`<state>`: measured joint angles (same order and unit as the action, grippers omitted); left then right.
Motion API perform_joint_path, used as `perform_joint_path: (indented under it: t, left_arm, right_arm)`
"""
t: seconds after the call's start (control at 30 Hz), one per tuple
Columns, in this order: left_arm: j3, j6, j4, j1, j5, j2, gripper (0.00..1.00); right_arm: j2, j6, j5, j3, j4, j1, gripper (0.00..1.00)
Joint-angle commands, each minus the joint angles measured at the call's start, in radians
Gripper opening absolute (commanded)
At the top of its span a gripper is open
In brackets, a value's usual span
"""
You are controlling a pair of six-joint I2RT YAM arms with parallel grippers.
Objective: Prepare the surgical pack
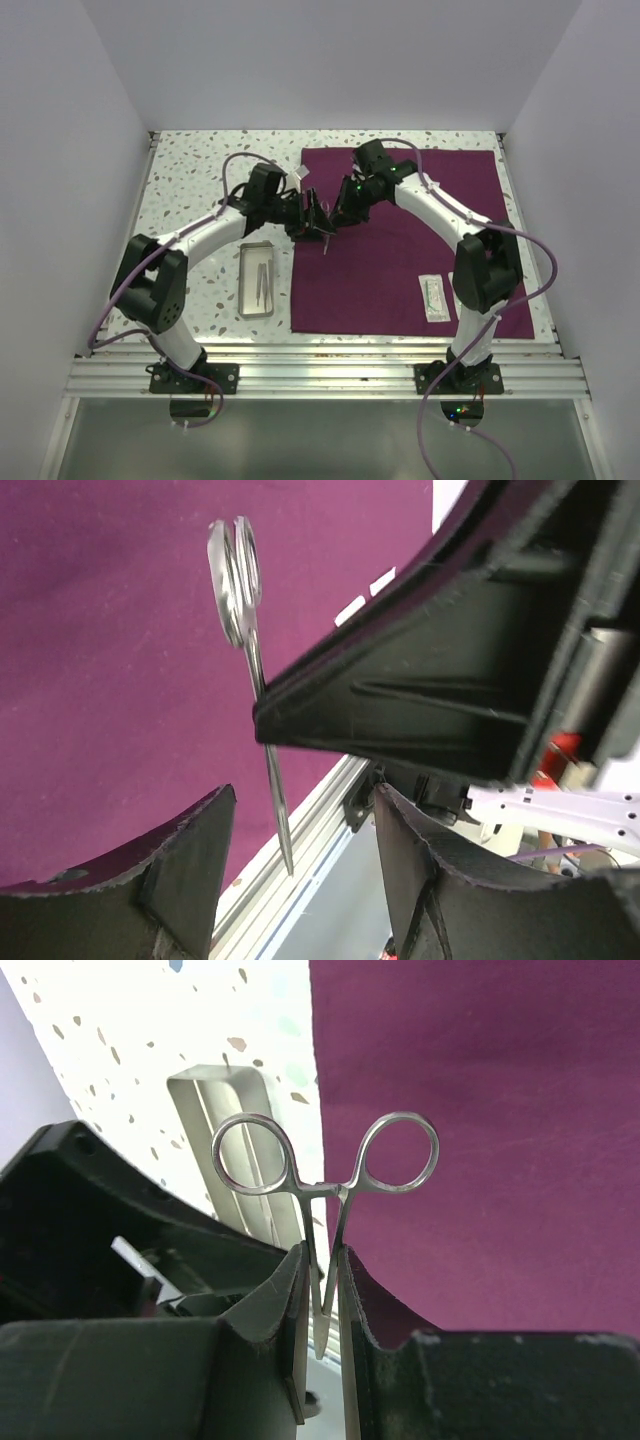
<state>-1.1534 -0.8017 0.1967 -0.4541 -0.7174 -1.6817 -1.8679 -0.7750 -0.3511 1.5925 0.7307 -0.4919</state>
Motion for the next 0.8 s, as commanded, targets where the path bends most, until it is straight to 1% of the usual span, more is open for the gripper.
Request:
perform_joint_path:
  t: [0.0, 0.07, 0.13, 0.17, 0.23, 0.27, 0.3, 0.37, 0.4, 0.47, 0.53, 0.63, 0.67, 0.77]
  left_arm:
    - [0.001, -0.008, -0.017, -0.014, 0.015, -0.018, 0.59]
    - [-0.002, -0.007, -0.01, -0.014, 0.019, -0.022, 0.58]
    - [-0.012, -0.001, 0.012, -0.014, 0.026, -0.038, 0.54]
    - [-0.017, 0.004, 0.017, -0.014, 0.026, -0.044, 0.52]
    - [-0.016, 0.002, 0.015, -0.014, 0.03, -0.05, 0.43]
    - [-0.017, 0.004, 0.02, -0.014, 0.032, -0.055, 0.37]
    - [-0.019, 0.002, 0.021, -0.015, 0.029, -0.056, 0.24]
    - [-0.017, 0.009, 0.026, -0.014, 0.023, -0.064, 0.1]
    - [-0.016, 0.01, 0.027, -0.014, 0.022, -0.064, 0.0]
    - [-0.016, 0.032, 0.07, -0.014, 0.047, -0.052, 0.0]
    - [-0.006, 0.062, 0.124, -0.009, 0.074, -0.03, 0.0]
    - [0.053, 0.084, 0.171, 0.021, 0.108, 0.037, 0.0]
    - [0.095, 0.088, 0.19, 0.034, 0.134, 0.083, 0.0]
    - [0.201, 0.101, 0.239, 0.132, 0.168, 0.193, 0.0]
  right_arm:
    - [0.061, -0.027, -0.031, 0.006, -0.019, -0.011, 0.0]
    - [0.064, -0.027, -0.031, 0.001, -0.019, -0.011, 0.0]
    - [0.069, -0.03, -0.034, -0.005, -0.02, -0.013, 0.0]
    - [0.076, -0.03, -0.037, -0.011, -0.02, -0.013, 0.0]
    - [0.079, -0.032, -0.04, -0.014, -0.02, -0.013, 0.0]
    - [0.081, -0.033, -0.046, -0.016, -0.02, -0.014, 0.0]
    - [0.082, -0.036, -0.052, -0.017, -0.02, -0.014, 0.0]
    - [0.084, -0.04, -0.057, -0.019, -0.025, -0.019, 0.0]
    - [0.082, -0.04, -0.058, -0.017, -0.024, -0.02, 0.0]
    - [0.079, -0.035, -0.052, -0.006, -0.011, -0.02, 0.0]
    - [0.067, 0.005, -0.017, 0.024, 0.053, -0.016, 0.1]
    - [0.056, 0.083, 0.063, 0.113, 0.139, -0.001, 0.3]
    - [0.052, 0.101, 0.076, 0.15, 0.157, 0.006, 0.32]
    - [0.046, 0.164, 0.103, 0.178, 0.208, 0.032, 0.36]
